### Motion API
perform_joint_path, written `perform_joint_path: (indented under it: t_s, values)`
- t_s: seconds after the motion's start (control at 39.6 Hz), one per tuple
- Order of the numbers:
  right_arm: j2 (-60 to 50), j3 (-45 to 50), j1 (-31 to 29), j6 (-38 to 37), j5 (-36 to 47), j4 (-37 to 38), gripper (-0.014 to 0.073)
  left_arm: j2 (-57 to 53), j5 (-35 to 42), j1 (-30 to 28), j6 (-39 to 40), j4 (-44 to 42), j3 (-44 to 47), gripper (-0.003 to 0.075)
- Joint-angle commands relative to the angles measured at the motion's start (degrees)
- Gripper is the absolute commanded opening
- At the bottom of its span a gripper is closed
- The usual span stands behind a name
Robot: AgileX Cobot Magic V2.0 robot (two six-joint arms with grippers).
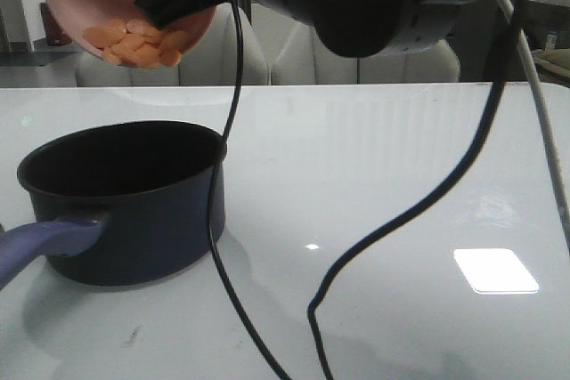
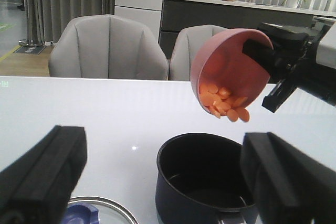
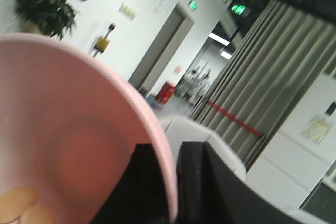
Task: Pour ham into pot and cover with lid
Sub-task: 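Tilt the pink bowl with the right gripper to pour ham into saucepan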
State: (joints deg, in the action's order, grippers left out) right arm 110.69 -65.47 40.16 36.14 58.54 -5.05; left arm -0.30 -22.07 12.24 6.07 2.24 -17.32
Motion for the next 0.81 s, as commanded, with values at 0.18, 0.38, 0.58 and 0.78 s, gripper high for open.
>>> perform_joint_path:
  t_s: [0.18,0.38,0.58,0.78]
  values:
    - [2.06,-1.25,0.83,9.14,16.01,6.59,0.0135,-0.56,4.79,0.34,0.10,0.21,-1.47,0.0637]
    - [3.35,-1.25,1.01,13.38,16.01,10.80,0.0135,-0.56,4.79,0.34,0.10,0.21,-1.47,0.0637]
    - [3.35,-1.42,1.01,17.51,16.01,11.12,0.0135,-0.56,4.79,0.34,0.10,0.21,-1.47,0.0637]
    - [3.35,-1.42,1.01,9.84,15.93,7.35,0.0135,-0.56,4.79,0.34,0.10,0.21,-1.47,0.0637]
